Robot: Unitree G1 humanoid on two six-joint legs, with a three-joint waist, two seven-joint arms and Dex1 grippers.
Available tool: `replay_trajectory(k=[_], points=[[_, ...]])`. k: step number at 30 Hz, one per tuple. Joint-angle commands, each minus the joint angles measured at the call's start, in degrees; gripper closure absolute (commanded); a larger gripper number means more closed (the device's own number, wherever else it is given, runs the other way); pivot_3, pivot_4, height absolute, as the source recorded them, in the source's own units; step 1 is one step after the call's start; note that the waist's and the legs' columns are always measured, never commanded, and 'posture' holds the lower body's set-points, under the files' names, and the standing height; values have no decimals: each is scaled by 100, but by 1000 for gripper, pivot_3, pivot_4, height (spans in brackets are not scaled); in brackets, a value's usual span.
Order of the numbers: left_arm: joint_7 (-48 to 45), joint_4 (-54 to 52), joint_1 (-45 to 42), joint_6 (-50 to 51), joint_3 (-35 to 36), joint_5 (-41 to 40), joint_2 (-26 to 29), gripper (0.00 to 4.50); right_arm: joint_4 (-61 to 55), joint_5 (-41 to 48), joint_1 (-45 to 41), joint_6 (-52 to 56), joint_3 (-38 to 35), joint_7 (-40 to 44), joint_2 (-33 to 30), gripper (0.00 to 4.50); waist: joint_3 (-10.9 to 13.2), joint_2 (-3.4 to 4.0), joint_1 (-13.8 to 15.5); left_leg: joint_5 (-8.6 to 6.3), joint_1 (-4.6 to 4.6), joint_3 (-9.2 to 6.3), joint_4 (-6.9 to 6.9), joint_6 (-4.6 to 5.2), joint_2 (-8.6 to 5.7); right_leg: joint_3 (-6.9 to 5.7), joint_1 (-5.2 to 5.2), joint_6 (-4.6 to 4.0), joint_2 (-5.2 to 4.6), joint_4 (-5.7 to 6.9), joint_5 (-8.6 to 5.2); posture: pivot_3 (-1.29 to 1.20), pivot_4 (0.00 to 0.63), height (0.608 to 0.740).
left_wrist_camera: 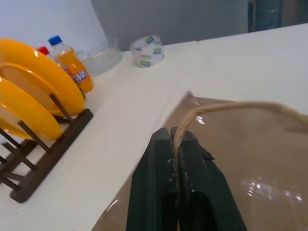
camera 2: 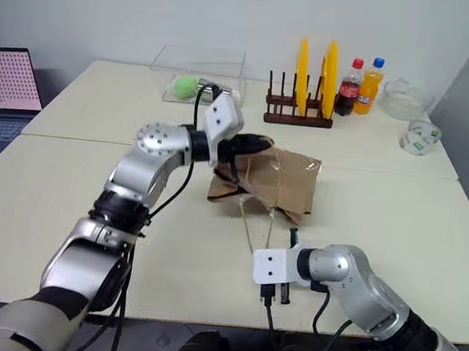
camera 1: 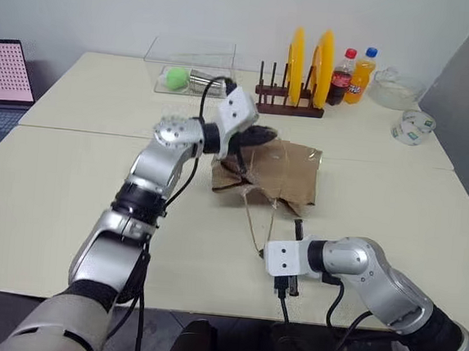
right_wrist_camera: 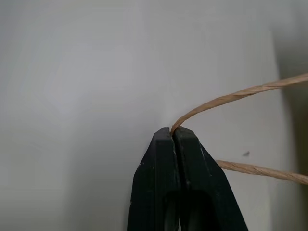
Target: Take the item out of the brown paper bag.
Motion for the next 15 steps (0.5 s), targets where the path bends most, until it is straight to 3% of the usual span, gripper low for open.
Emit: replay_trajectory(k=[1, 15], points=[[288, 395, -608, -242, 365, 71, 41, 4500, 85, -120, 182, -177, 302, 343, -69, 4471, 0, 0, -2, 0, 1, -1, 0, -1, 0, 0, 0, 0, 0, 1, 0, 0, 150, 740], [554, 1322, -1388, -681, 511, 183, 5, 4500, 185, -462, 459, -500, 188, 622, -265, 4471, 0, 0, 2, 2, -5, -4, -1, -3, -3, -2, -3, 0, -4, 1, 0, 0, 150, 740]])
